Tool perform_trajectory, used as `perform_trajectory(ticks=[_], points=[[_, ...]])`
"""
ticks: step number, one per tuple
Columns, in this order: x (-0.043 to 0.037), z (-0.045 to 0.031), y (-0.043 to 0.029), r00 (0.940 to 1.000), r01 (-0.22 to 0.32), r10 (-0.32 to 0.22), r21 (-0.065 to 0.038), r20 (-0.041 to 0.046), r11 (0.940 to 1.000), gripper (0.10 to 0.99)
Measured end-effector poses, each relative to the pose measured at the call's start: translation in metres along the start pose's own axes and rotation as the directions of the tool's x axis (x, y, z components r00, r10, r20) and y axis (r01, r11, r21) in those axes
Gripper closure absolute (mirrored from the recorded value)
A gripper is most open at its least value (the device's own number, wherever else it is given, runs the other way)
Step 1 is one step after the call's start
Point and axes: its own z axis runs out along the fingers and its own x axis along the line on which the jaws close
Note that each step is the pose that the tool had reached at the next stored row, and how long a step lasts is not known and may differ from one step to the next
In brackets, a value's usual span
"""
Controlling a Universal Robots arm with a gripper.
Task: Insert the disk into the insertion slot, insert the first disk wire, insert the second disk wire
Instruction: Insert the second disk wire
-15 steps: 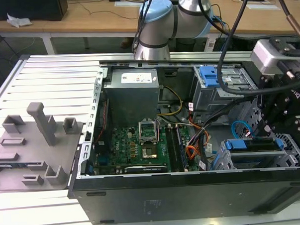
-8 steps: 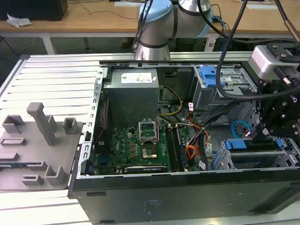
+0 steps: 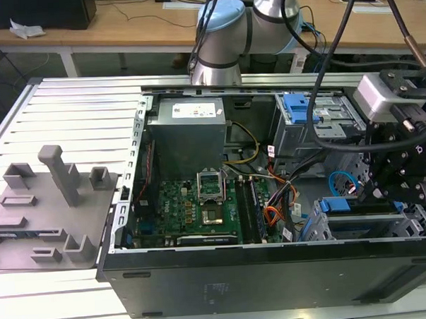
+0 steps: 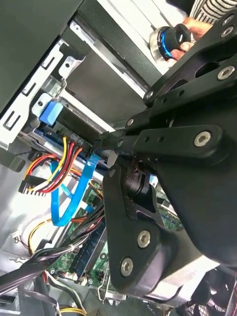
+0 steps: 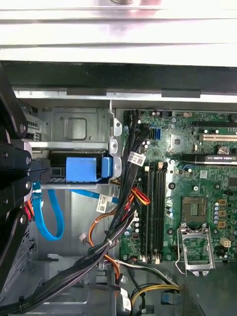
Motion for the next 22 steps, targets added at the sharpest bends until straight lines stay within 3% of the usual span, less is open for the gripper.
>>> perform_trajectory(ticks=[3,7,10,14,17,22], points=[[0.0008,0.0004,0.0000,1.0000,0.000,0.000,0.000,-0.0001,1.0000,0.980],[0.0005,-0.0128,0.0007,1.0000,0.000,0.000,0.001,0.0014,1.0000,0.980],[0.0006,-0.0130,0.0048,1.0000,0.001,-0.001,0.001,0.0035,1.0000,0.980],[0.0009,-0.0123,0.0190,1.0000,0.001,-0.001,0.003,0.0073,1.0000,0.980],[-0.0038,-0.0122,0.0197,1.0000,0.001,-0.001,0.003,0.0086,1.0000,0.980],[-0.0046,-0.0121,0.0198,1.0000,0.001,-0.001,0.003,0.0086,1.0000,0.980]])
